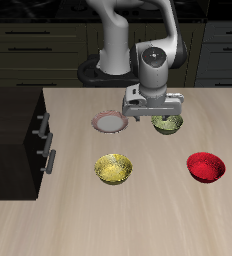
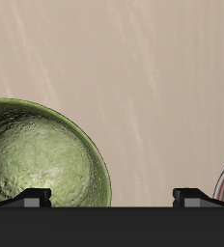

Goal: Place the green bowl on top of the wooden cabinet

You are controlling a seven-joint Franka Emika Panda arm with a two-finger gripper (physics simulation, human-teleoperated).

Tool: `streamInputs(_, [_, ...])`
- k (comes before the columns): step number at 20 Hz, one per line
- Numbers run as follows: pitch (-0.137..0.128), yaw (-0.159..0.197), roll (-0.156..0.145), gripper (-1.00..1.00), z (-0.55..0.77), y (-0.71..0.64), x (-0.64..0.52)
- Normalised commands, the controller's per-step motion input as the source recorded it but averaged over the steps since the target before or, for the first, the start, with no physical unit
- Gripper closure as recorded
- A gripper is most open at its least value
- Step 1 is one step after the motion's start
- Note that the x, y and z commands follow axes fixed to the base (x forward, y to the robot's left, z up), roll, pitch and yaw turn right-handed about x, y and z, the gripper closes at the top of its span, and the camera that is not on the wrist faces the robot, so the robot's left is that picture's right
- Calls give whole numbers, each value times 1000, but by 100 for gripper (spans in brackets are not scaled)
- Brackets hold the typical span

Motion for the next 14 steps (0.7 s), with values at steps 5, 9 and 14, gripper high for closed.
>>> streamInputs(5, [17,-1,17,-100,-93,78,-10])
streamInputs(9, [23,-1,14,-100,-167,47,-51])
streamInputs(14, [48,-30,35,-100,-177,32,-12])
